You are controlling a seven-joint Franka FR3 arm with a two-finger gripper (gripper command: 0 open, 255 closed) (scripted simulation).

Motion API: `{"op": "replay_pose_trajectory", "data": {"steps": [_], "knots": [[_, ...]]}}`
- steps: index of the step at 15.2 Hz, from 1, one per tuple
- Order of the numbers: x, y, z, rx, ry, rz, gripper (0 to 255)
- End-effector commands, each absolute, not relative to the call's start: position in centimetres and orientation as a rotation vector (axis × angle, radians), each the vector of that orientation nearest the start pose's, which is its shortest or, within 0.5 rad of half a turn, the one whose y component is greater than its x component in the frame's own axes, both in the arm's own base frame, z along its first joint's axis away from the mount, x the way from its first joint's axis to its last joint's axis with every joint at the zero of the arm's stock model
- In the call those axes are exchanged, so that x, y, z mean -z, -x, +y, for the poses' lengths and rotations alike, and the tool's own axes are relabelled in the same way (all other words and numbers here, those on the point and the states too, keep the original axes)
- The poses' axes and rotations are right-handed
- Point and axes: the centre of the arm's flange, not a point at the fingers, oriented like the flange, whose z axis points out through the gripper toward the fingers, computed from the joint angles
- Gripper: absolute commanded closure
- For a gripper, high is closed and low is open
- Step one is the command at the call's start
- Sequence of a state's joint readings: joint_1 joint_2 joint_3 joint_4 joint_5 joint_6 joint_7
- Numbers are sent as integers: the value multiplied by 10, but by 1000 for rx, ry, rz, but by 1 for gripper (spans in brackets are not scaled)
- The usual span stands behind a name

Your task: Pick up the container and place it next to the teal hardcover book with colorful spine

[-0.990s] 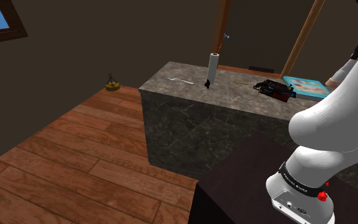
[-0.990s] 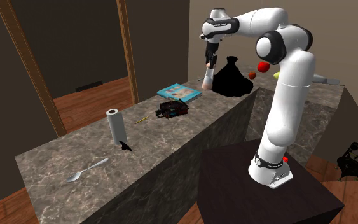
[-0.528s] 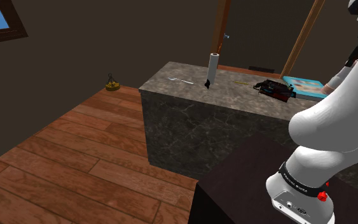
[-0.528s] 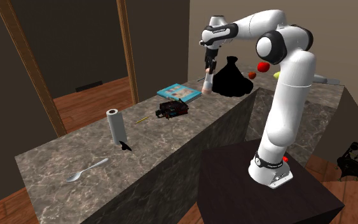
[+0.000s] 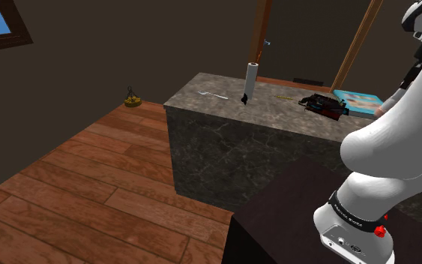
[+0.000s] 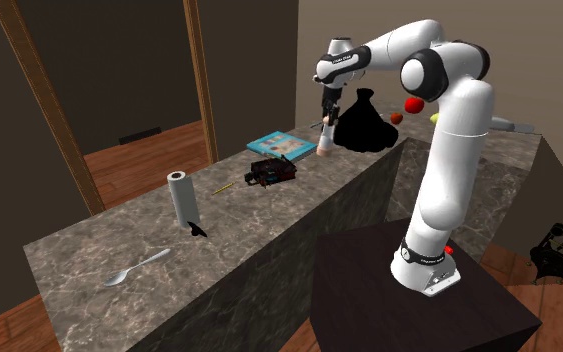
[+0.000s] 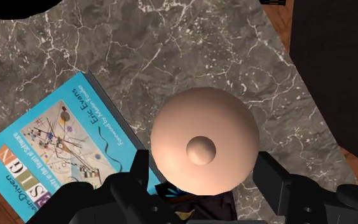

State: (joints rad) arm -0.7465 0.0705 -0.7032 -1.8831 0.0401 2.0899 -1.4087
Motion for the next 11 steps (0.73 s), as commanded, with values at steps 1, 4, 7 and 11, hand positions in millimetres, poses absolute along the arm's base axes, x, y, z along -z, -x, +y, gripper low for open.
{"op": "replay_pose_trajectory", "data": {"steps": [1,4,7,11], "knots": [[-481,-81,-585,21,3294,88,255],[-465,-81,-585,21,3294,88,255],[-449,-81,-585,21,3294,88,255],[-428,-81,-585,21,3294,88,255]]}}
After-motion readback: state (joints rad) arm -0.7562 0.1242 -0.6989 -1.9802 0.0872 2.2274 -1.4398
